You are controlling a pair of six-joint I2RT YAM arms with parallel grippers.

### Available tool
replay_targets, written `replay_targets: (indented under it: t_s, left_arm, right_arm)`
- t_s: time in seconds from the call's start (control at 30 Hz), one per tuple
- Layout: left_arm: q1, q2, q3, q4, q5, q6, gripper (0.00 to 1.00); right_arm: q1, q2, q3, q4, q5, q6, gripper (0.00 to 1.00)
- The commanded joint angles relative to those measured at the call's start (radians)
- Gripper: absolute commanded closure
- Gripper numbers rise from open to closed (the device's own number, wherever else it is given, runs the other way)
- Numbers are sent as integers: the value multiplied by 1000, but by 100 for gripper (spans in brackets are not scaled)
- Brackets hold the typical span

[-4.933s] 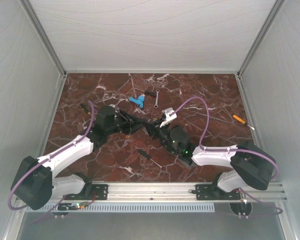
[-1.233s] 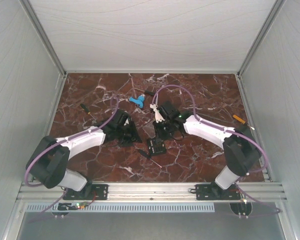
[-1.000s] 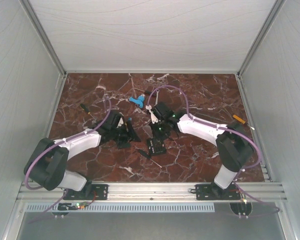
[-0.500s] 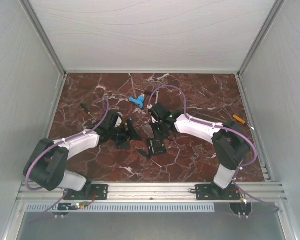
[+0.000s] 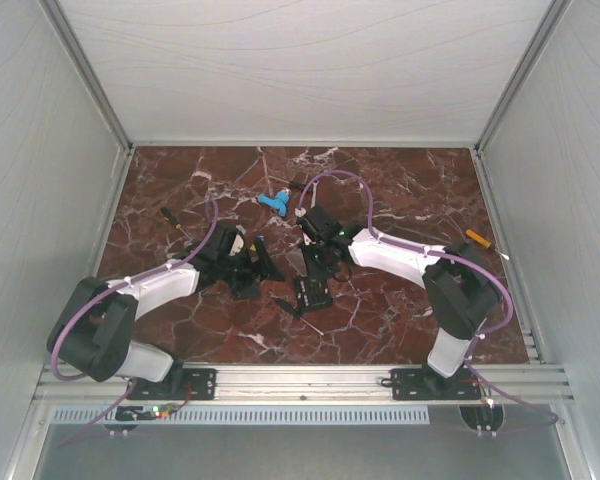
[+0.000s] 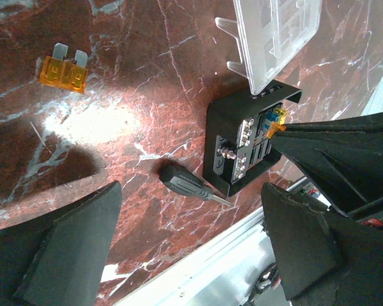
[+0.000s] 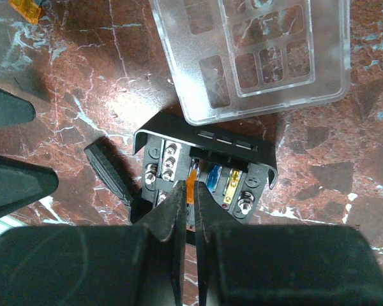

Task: Snap on the fuse box
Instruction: Install the fuse at the fuse box base.

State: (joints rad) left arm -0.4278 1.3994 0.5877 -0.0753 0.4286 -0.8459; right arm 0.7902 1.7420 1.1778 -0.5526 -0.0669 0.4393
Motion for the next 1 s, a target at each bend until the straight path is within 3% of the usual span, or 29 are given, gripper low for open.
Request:
replay_targets:
  t_s: [0.0, 0.57, 0.97]
  left_arm:
    - [4, -22, 6, 42, 27, -13, 10]
    - [4, -17, 5, 59, 50, -26, 8]
    - [4, -19, 4, 67, 64, -32, 8]
  right_arm:
    - [6, 16, -12, 27, 4, 24, 100]
    - [6, 24, -19, 16, 24, 46, 100]
    - [27, 23, 2, -13, 83, 28, 84]
